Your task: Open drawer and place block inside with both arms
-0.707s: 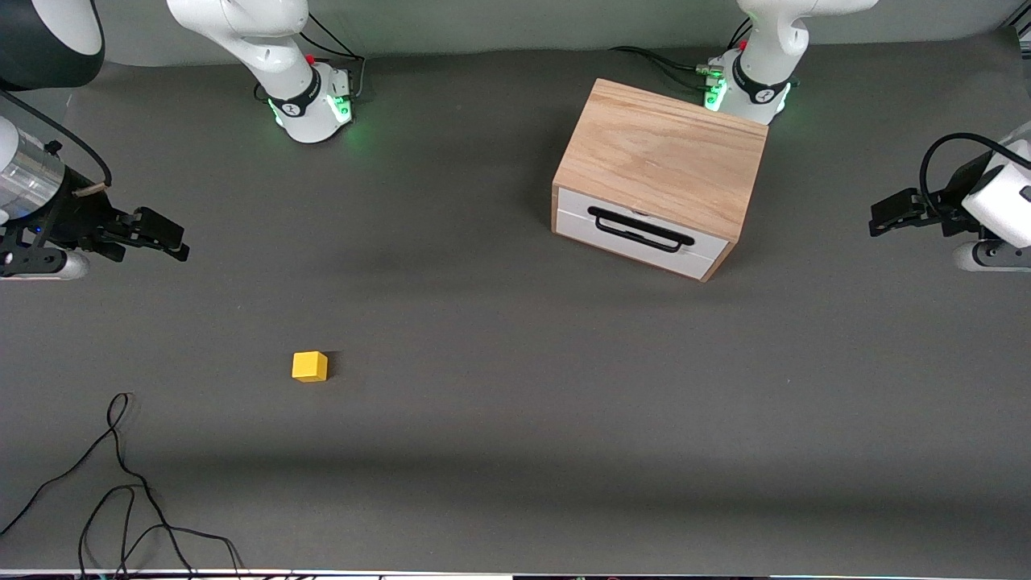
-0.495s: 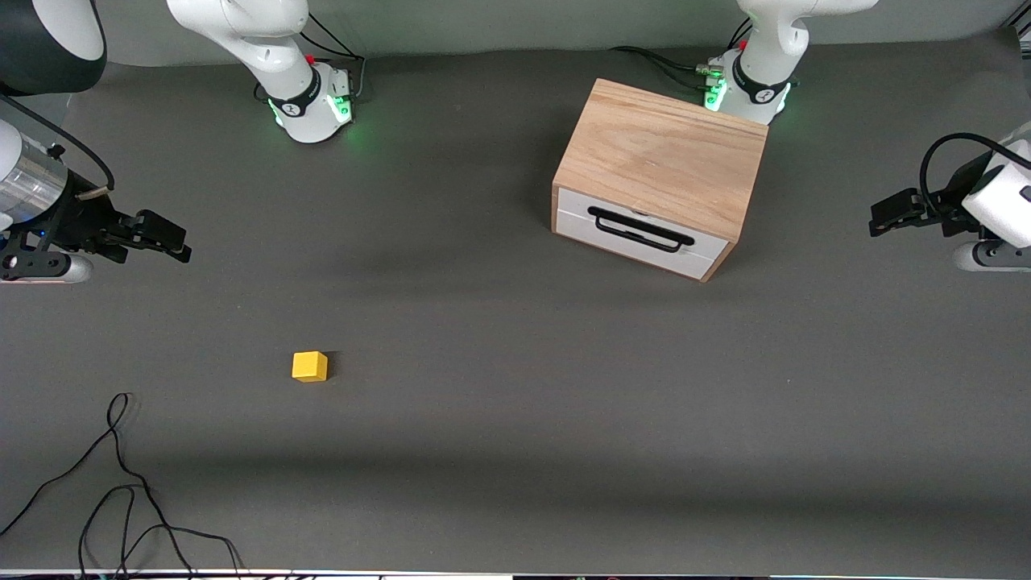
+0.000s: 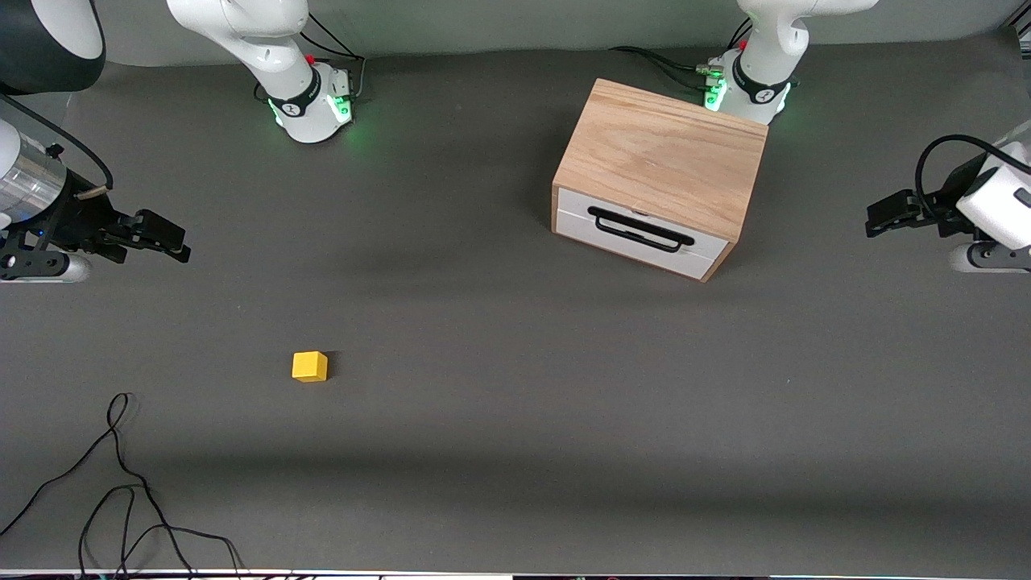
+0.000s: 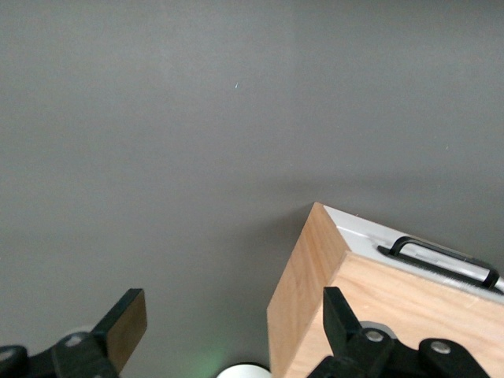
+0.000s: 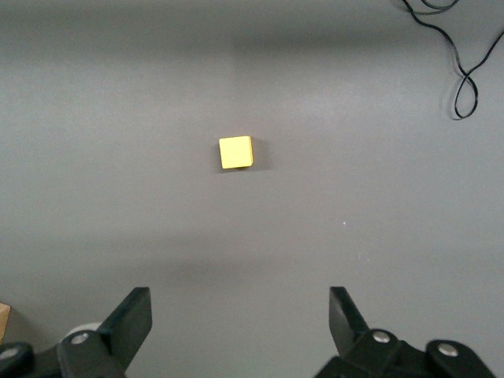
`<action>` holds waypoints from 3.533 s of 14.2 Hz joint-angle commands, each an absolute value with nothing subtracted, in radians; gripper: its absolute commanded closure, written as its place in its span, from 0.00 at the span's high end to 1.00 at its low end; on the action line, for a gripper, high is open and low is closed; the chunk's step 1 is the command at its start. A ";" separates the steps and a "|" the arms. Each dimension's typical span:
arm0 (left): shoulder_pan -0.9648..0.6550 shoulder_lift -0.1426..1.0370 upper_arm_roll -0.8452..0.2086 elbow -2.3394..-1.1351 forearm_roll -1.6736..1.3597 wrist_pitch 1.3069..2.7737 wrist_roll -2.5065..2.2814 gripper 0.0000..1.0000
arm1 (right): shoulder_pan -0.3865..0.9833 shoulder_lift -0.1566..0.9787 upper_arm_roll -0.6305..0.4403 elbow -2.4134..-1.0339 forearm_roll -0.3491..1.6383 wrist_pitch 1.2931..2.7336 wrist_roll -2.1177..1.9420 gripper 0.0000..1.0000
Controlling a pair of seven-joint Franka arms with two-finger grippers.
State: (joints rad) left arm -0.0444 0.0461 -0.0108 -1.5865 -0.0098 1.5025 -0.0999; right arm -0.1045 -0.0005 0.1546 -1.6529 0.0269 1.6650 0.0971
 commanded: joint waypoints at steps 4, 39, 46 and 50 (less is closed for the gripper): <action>-0.225 0.069 -0.054 -1.569 -0.015 1.489 -0.740 1.00 | -0.095 0.026 0.152 -1.614 0.035 1.638 0.084 1.00; -0.428 0.411 -0.170 -1.767 -0.009 1.813 -1.813 1.00 | -0.048 0.371 0.153 -1.692 -0.031 2.034 0.086 1.00; -0.434 0.449 -0.175 -1.776 -0.014 1.842 -1.813 1.00 | -0.037 0.442 0.146 -1.858 -0.063 2.316 0.087 1.00; -0.431 0.462 -0.175 -1.767 -0.014 1.876 -1.796 1.00 | -0.031 0.475 0.146 -1.871 -0.063 2.365 0.087 1.00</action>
